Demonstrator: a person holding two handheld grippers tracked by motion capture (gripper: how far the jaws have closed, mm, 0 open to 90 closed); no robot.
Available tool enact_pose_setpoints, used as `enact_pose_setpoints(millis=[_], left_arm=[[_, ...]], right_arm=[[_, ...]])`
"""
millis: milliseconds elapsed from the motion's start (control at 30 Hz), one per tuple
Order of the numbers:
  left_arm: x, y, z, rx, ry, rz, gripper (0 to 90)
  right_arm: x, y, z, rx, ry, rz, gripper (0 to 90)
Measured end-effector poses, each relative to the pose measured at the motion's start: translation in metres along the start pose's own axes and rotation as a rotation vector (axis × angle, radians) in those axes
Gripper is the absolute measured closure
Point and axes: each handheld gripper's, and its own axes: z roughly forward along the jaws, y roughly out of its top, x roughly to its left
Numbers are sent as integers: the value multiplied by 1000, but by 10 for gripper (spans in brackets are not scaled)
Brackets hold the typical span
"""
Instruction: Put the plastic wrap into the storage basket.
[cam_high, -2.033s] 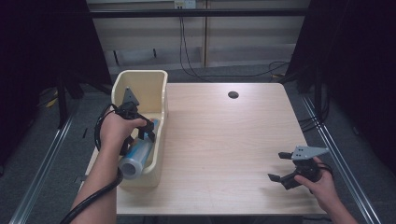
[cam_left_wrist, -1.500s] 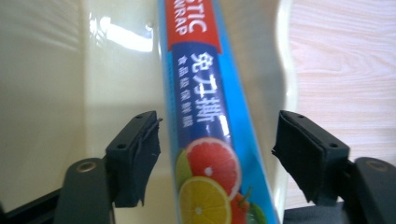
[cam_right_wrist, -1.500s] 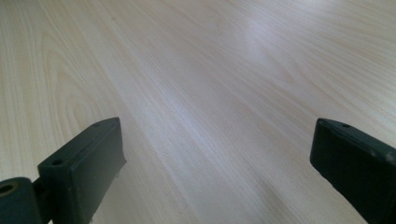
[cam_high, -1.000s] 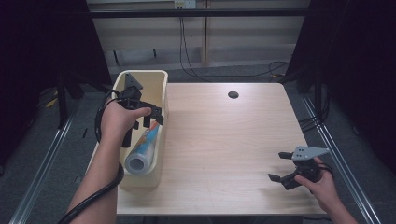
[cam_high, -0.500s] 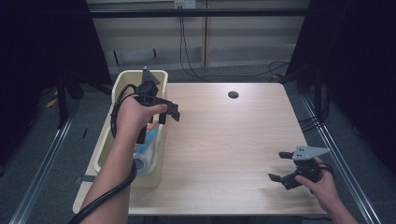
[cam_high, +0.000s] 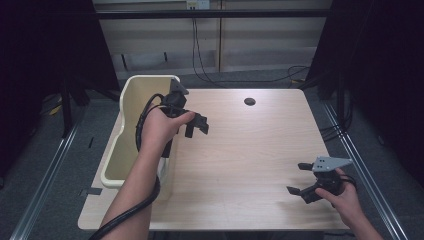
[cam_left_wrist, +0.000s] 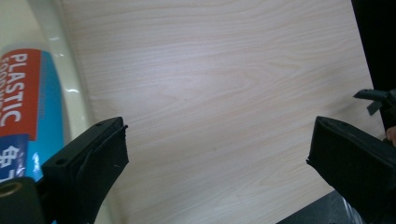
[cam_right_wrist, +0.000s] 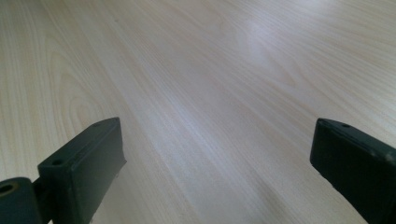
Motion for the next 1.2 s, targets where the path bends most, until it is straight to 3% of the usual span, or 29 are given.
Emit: enact_pose_setpoints(millis=[233,467,700,1033,1200], left_arm=[[-11,-3,18,13,-12,3,41],[-20,-8,40,16,-31,47,39],[-27,-14,61,22,-46,61,37],[-28,-23,85,33,-32,92,37],[-24,-29,100,42,-56,96,37]], right_arm=[[-1,0,0,-3,-6,-2,29],[-1,-1,0,-3,8,-6,29],[0,-1,1,2,3,-5,28],[-1,-2,1,7,0,-5,29],[-1,-2,3,11,-9,-5,29]])
